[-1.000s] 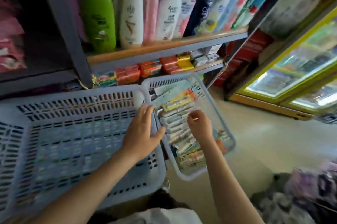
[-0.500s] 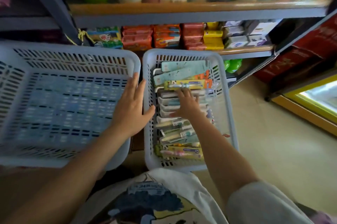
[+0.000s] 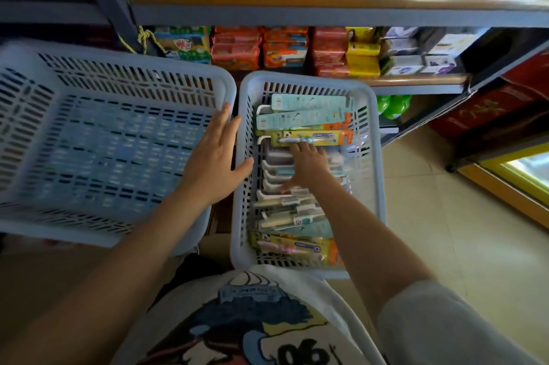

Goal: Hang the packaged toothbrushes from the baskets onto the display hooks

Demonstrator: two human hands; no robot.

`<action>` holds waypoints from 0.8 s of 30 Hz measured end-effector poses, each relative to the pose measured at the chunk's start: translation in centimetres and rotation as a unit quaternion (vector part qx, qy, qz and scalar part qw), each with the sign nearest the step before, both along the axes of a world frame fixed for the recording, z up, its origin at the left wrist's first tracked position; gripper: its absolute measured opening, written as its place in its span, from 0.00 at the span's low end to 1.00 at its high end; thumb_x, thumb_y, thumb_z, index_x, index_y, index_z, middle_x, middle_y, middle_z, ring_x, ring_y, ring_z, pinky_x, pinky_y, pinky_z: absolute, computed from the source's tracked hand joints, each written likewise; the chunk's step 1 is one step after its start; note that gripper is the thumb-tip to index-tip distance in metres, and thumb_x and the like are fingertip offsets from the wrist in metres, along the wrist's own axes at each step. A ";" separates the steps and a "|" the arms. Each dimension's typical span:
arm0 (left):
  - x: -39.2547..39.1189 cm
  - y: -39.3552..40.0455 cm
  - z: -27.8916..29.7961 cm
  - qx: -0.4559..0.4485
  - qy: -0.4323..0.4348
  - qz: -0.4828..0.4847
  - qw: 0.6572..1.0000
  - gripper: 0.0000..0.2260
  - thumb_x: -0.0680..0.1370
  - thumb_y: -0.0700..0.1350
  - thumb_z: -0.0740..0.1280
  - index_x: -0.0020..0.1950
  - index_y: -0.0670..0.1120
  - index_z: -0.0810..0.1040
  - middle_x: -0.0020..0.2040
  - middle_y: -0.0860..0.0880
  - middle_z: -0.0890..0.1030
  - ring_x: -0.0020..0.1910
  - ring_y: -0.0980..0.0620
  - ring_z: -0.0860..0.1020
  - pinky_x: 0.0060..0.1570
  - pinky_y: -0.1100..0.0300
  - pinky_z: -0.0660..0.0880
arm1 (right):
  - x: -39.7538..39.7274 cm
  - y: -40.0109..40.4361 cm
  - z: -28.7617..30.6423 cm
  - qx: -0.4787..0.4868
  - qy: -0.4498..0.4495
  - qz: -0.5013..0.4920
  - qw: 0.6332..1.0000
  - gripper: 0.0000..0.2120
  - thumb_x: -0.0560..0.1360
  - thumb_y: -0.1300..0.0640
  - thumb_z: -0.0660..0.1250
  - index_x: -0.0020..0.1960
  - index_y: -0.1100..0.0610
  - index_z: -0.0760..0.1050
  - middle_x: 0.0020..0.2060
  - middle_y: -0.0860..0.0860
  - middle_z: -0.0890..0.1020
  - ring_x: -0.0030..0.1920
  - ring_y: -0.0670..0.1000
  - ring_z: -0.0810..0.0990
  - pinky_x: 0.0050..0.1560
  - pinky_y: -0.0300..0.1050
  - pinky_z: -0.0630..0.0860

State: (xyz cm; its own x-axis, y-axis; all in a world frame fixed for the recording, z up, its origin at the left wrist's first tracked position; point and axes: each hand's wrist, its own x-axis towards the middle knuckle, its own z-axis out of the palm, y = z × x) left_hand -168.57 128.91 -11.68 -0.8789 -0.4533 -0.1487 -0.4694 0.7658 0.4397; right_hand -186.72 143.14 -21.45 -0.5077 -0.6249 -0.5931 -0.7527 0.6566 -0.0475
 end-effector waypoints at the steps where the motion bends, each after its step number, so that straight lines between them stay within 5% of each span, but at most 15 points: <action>1: 0.0 0.0 0.0 -0.001 0.000 0.001 1.000 0.35 0.82 0.57 0.62 0.83 0.47 0.49 0.83 0.52 0.39 0.82 0.53 0.42 0.78 0.51 0.54 | 0.1 -0.1 0.1 0.000 0.001 0.003 1.000 0.56 0.64 0.31 0.77 0.80 0.56 0.55 0.78 0.58 0.60 0.79 0.60 0.59 0.77 0.61 0.57; 11: 0.1 0.0 0.1 0.009 0.009 0.009 1.000 0.34 0.83 0.56 0.62 0.83 0.48 0.49 0.83 0.55 0.38 0.81 0.54 0.41 0.77 0.50 0.57 | 0.8 0.9 -0.1 -0.033 0.017 -0.020 0.999 0.48 0.67 0.31 0.74 0.76 0.54 0.60 0.72 0.56 0.67 0.74 0.59 0.65 0.74 0.60 0.62; 18: 0.2 0.1 0.4 0.014 0.008 0.015 1.000 0.34 0.83 0.56 0.62 0.83 0.48 0.49 0.82 0.55 0.38 0.81 0.54 0.41 0.77 0.48 0.59 | 1.2 0.3 0.3 0.021 0.019 0.013 1.000 0.44 0.69 0.30 0.72 0.76 0.55 0.67 0.78 0.59 0.60 0.78 0.61 0.59 0.76 0.62 0.58; 21: 0.3 0.2 0.6 0.016 0.003 0.014 1.000 0.34 0.83 0.56 0.62 0.83 0.48 0.48 0.82 0.55 0.37 0.81 0.54 0.41 0.76 0.49 0.60 | 1.7 0.1 0.4 -0.001 -0.026 -0.023 0.999 0.40 0.70 0.34 0.74 0.72 0.57 0.68 0.68 0.57 0.76 0.67 0.58 0.75 0.65 0.52 0.72; 24: 0.3 0.1 0.6 0.017 0.005 0.014 1.000 0.34 0.83 0.57 0.62 0.83 0.49 0.48 0.82 0.56 0.37 0.81 0.54 0.41 0.75 0.50 0.62 | 2.1 -0.2 1.0 -0.001 -0.024 -0.008 1.000 0.36 0.72 0.37 0.73 0.70 0.57 0.69 0.62 0.55 0.80 0.62 0.58 0.79 0.61 0.51 0.73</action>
